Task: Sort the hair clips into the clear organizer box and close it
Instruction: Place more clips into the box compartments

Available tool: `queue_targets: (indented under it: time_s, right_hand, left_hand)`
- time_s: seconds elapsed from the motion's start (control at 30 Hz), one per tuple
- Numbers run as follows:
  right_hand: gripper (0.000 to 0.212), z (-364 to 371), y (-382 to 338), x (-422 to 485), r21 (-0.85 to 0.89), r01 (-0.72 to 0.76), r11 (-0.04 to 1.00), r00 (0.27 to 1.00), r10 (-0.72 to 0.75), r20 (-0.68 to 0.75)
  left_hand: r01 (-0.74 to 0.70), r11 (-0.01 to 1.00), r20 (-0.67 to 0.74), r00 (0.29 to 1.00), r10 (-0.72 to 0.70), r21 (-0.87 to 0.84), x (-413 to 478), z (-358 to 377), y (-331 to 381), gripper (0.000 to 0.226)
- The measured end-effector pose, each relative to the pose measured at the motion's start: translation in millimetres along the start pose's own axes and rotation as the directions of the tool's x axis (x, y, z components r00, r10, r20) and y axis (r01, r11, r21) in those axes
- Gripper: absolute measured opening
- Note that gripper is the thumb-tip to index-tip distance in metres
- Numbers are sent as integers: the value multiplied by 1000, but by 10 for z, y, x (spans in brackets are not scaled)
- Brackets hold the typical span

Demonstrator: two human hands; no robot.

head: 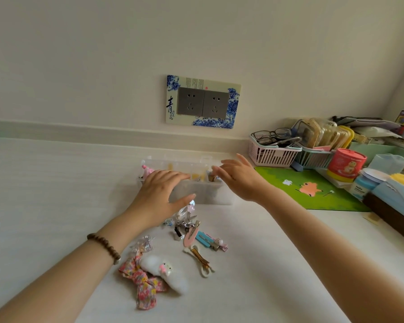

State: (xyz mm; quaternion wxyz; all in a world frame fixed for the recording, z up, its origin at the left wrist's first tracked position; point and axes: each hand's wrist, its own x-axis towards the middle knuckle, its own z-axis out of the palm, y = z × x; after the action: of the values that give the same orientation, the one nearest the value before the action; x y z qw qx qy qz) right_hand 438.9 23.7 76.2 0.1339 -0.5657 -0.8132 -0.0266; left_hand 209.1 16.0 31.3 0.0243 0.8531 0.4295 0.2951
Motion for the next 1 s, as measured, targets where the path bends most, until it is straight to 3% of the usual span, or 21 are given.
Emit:
queue_targets:
  time_s: [0.23, 0.33, 0.43, 0.47, 0.53, 0.6, 0.67, 0.73, 0.87, 1.0]
  right_hand:
    - [62, 97, -62, 6, -60, 9, 998, 1000, -8, 29]
    - [50, 133, -127, -149, -58, 71, 996, 983, -80, -167]
    - [40, 122, -312, -365, 116, 155, 981, 907, -95, -409]
    - [36, 108, -391, -424, 224, 168, 960, 916, -68, -395]
    - [28, 114, -530, -491, 421, 89, 902, 975, 8, -223]
    - [28, 211, -581, -499, 483, -19, 875, 995, 64, -76]
    - [32, 339, -564, -480, 480, -108, 871, 992, 129, -11]
    - [33, 415, -560, -459, 498, -182, 848, 980, 199, 18]
    - [26, 463, -570, -432, 529, -215, 821, 971, 236, 29]
    - [25, 473, -551, -434, 695, -216, 686, 962, 271, 31]
  left_hand:
    - [2, 1000, 28, 1000, -2, 6, -26, -33, 7, 92]
    - [14, 1000, 61, 998, -13, -14, -65, -78, 51, 84]
    - [61, 987, 64, 997, -52, -146, -100, -184, 124, 66]
    - [53, 980, 28, 998, -49, -192, -101, -232, 158, 58]
    - [21, 977, -26, 999, -27, -214, -88, -322, 223, 34]
    - [64, 984, 63, 997, -54, -166, -105, -360, 266, 18]
    - [122, 991, 152, 982, -114, -47, -152, -304, 257, 22]
    - [184, 983, 173, 968, -184, 18, -194, -208, 215, 28]
    - [282, 959, 189, 943, -274, -15, -181, -85, 159, 27]
    - [306, 919, 158, 949, -274, -249, -171, -63, 147, 17]
